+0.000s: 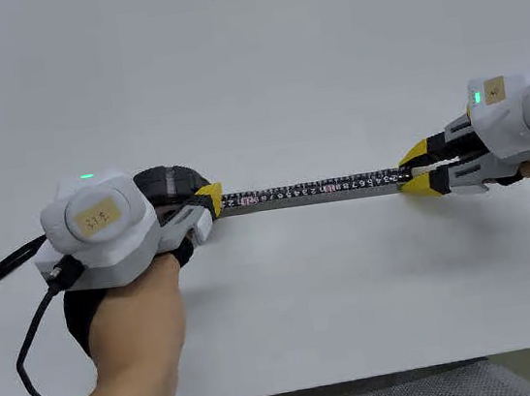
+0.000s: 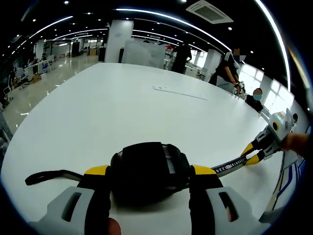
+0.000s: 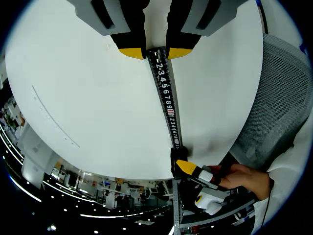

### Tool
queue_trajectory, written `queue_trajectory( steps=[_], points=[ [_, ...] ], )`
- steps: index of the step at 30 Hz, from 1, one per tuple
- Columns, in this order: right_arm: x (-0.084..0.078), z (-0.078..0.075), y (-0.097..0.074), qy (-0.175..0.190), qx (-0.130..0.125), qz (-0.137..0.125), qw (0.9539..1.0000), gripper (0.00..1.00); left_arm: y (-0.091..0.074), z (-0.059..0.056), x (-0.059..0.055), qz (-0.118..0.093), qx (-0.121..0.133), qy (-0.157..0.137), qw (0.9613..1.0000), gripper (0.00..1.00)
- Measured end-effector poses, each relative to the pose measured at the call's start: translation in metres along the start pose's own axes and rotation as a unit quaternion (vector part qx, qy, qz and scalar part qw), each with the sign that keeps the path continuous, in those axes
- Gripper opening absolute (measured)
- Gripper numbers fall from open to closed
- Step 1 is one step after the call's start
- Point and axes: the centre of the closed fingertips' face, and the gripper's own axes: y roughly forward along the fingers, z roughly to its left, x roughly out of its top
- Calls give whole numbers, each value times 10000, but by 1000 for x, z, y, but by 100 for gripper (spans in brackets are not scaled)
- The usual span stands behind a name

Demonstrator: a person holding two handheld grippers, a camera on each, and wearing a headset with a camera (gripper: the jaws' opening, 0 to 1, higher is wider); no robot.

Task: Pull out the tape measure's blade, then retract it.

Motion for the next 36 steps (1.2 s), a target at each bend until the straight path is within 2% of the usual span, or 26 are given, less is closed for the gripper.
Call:
queue_trajectory(
  steps=[5,21,29,36],
  points=[
    [0,-1,1,-40,4,-6,10000,13,1,1,0,82,18,8,10000,61],
    [3,0,3,-99,-3,-55,9999,12,0,3,-1,159,-21,23,9999,58],
    [4,-1,3,-100,-36,-46,9999,12,0,3,-1,124,-54,-44,9999,58],
    [12,1,7,-82,-25,-151,9998,11,0,4,-1,142,-84,-40,9999,58]
  ],
)
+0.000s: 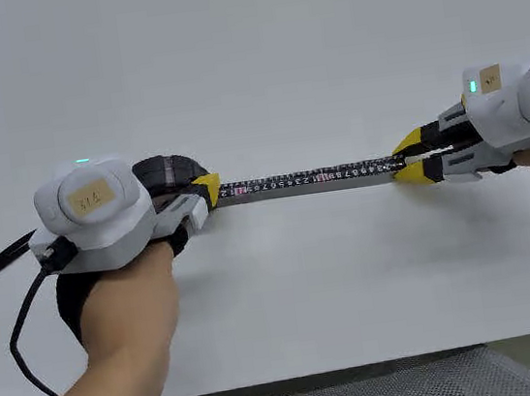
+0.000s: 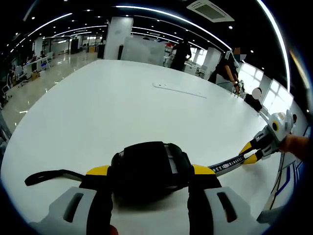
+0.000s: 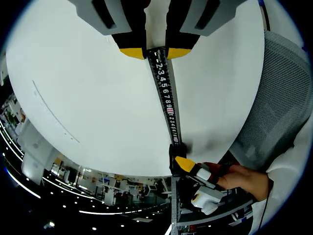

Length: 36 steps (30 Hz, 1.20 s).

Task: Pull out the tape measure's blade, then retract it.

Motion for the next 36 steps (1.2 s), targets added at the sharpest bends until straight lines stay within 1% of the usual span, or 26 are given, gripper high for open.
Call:
queue_trajectory(
  steps=[7,11,20,23,29,36],
  points=[
    [9,3,10,16,63,-95,9999,11,0,0,0,-15,-3,-20,10000,58],
    [15,1,14,4,90,-142,9999,11,0,0,0,-19,-15,-72,10000,58],
    [22,4,20,20,174,-232,9996,11,-1,0,0,0,-54,-114,9999,57],
    [29,4,23,48,212,-319,9993,11,-1,0,0,-26,-59,-124,9999,57],
    [36,7,31,-22,237,-292,9993,11,-1,0,0,-21,-68,-154,9999,57],
    [47,9,41,-45,301,-398,9987,11,-1,0,0,-9,-80,-150,9999,57]
  ],
)
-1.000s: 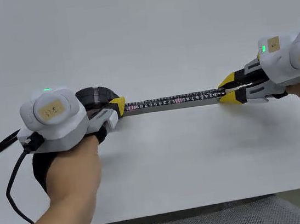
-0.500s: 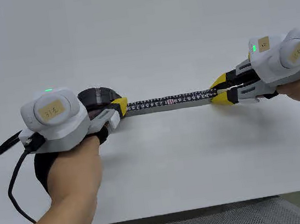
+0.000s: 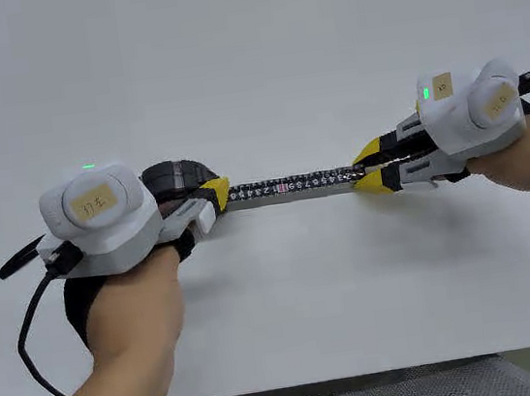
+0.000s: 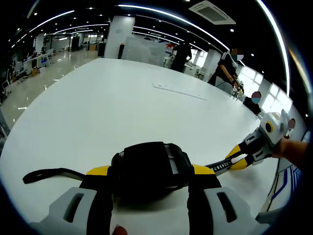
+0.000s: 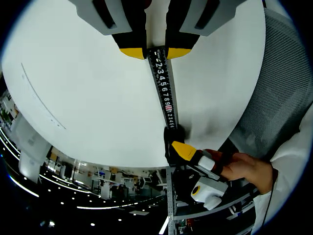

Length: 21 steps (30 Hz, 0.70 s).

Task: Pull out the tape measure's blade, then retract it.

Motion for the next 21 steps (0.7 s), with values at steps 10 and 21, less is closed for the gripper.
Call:
queue_trajectory(
  steps=[10,21],
  points=[
    [15,4,12,-9,108,-126,9999,11,0,0,0,13,-31,-21,10000,57],
    [28,8,24,66,186,-264,9995,11,0,1,1,26,-65,-54,10000,57]
  ],
)
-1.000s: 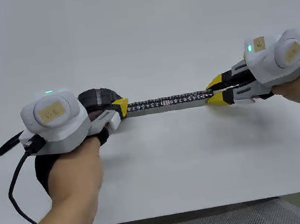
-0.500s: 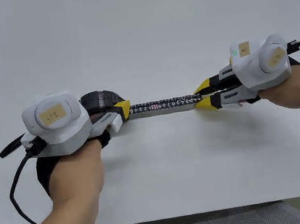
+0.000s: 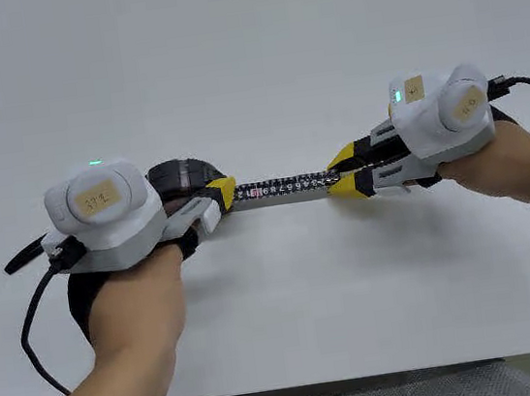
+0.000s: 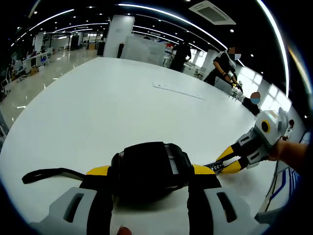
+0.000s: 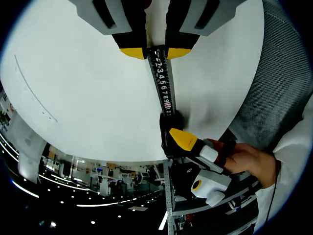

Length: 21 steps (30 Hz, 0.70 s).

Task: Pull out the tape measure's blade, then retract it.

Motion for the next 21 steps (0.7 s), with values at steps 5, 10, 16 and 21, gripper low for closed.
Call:
queue_trajectory(
  steps=[5,10,16,21],
  points=[
    [9,3,10,16,45,-75,10000,11,0,0,0,2,-12,-12,10000,57],
    [18,4,18,9,96,-128,9999,11,-1,0,0,10,-27,-34,10000,57],
    [27,9,29,12,150,-221,9996,11,-1,0,0,20,-49,-27,10000,57],
    [35,12,37,-7,190,-278,9994,11,-1,0,-1,22,-73,-20,10000,57]
  ],
)
